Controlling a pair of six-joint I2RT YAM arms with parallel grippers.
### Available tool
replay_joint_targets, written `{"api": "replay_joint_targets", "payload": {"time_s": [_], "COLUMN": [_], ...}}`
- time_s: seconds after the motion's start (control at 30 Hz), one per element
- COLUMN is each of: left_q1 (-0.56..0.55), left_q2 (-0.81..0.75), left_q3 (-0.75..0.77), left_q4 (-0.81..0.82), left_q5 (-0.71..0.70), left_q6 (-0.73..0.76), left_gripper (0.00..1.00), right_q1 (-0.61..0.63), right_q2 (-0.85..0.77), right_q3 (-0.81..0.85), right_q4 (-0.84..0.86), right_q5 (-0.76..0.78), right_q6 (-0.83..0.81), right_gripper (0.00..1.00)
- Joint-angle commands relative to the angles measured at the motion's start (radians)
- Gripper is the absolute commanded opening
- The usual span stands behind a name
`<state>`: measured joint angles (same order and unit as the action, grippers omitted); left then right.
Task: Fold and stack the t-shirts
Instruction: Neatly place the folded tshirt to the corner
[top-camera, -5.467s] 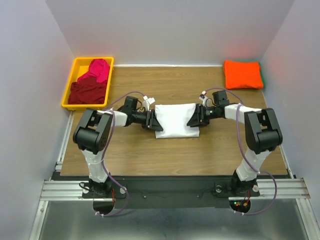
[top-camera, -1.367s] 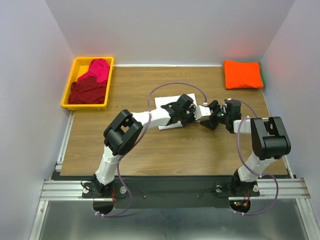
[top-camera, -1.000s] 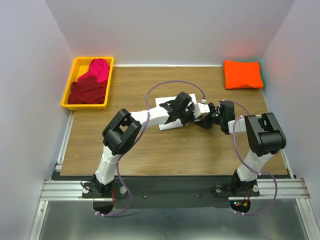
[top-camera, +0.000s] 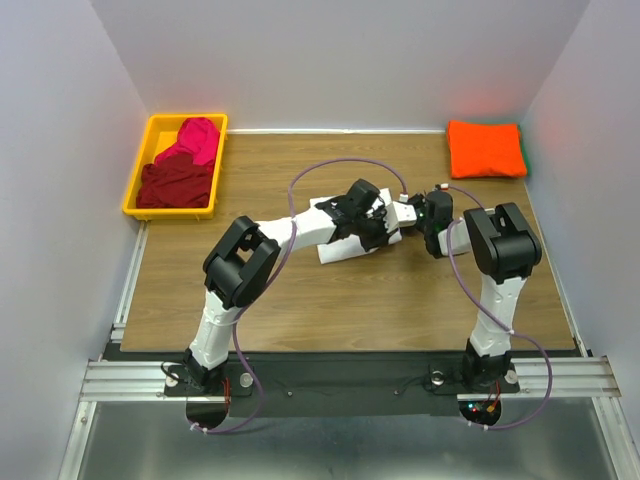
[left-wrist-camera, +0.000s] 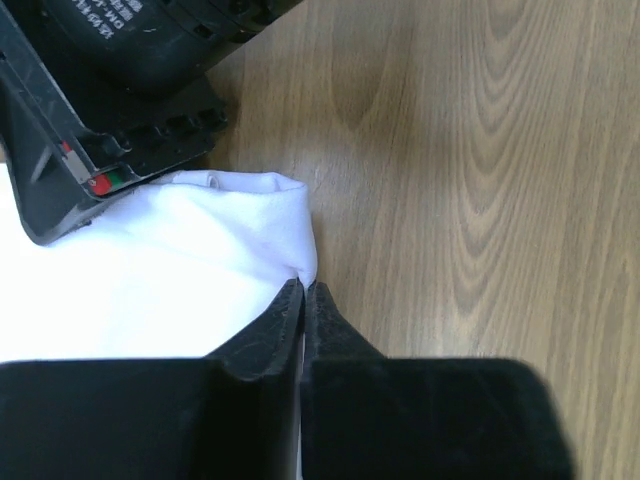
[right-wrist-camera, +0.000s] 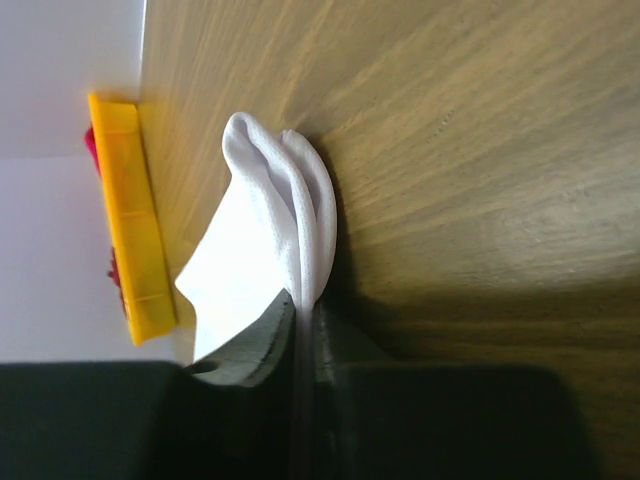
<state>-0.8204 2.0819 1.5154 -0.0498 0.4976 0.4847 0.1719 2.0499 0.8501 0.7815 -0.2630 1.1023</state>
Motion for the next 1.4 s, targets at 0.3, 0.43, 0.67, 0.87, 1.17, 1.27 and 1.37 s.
{"api": "replay_joint_targets", "payload": {"time_s": [0.3,0.43,0.67,0.87,1.17,1.27,1.37], "left_q1": [0.170,0.213,0.260,0.286,0.294,0.294,0.294], "left_q2": [-0.342,-0.431,-0.540,-0.589,-0.626,-0.620,-0.615], "left_q3": [-0.124,-0.196,-0.339,-0.415,-0.451,-0.448,-0.446], "left_q4": [-0.068,-0.099,-0.078,-0.065,-0.050,-0.048,-0.047], "left_q5": [0.093,0.091,0.084,0.084,0.076,0.078,0.078], "left_q6": [-0.115,-0.123,-0.152,-0.173,-0.187,-0.187,-0.187], "left_gripper": [0.49,0.71,0.83,0.83,0.83,0.83,0.88], "right_q1": [-0.018,-0.069,-0.167,-0.232,-0.253,-0.258,-0.261], "right_q2": [-0.085,-0.039,0.072,0.165,0.170,0.156,0.133], "right_q3": [0.332,0.476,0.746,0.977,1.136,1.152,1.162], "right_q4": [-0.474,-0.557,-0.645,-0.697,-0.760,-0.761,-0.769], "right_q5": [0.045,0.016,-0.044,-0.038,-0.016,-0.015,-0.010], "right_q6": [-0.729,-0.899,-1.129,-1.186,-1.242,-1.240,-1.243], "right_gripper": [0.01,0.01,0.01,0.01,0.01,0.01,0.01]}}
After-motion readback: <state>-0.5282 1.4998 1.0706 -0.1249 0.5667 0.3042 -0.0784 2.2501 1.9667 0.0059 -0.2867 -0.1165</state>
